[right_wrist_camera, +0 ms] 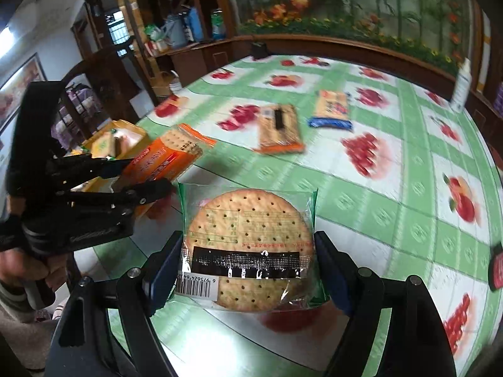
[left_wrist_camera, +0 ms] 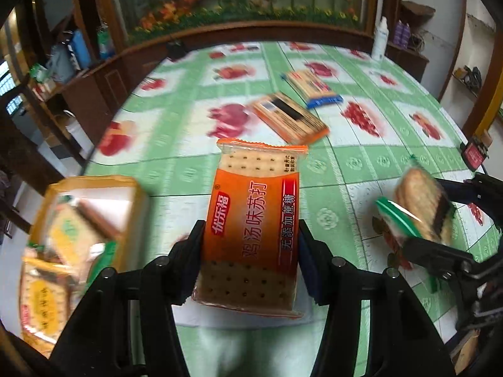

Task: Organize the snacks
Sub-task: 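Lift both packs and carry them toward the cardboard box, then lower the orange pack with the left tool while the right tool lowers the round cracker bag into the box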

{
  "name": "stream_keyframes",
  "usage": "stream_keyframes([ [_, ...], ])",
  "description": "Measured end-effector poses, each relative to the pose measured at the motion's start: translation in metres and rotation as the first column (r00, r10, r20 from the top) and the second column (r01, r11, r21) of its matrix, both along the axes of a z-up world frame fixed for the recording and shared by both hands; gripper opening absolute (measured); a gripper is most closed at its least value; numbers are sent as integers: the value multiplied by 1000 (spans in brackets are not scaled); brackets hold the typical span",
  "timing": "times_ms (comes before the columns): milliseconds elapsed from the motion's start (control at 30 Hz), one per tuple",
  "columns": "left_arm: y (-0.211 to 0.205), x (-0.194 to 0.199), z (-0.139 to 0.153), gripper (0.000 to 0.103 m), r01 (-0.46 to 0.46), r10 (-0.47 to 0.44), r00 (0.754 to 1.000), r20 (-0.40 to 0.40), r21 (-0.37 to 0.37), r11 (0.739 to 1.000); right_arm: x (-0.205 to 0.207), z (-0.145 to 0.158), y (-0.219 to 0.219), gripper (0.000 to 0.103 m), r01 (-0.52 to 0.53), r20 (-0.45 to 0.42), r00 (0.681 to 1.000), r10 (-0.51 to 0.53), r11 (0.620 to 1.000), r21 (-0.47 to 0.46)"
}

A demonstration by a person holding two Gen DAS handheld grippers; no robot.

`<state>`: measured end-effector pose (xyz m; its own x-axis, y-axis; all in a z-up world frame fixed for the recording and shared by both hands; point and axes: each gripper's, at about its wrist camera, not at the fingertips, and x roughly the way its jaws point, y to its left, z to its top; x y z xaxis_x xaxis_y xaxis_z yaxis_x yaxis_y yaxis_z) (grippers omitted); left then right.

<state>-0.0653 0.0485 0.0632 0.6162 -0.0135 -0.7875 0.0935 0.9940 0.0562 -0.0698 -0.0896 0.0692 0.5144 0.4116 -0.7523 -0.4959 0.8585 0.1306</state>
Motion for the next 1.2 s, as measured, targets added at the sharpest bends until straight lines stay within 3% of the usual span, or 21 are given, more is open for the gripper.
stream_keyframes([
  [467,98,-58,42,57,-179,179,979,99,-11,984,7,28,111,81,-213,67,975,210,976,37],
  [933,190,-98,27,57,-361,363,929,66,-48,931,13,19,198,81,-349,30,937,348,937,22],
  [1200,208,-109,9,57,-407,410,911,35,-75,910,22,8,240,81,-394,-2,919,394,919,-7],
])
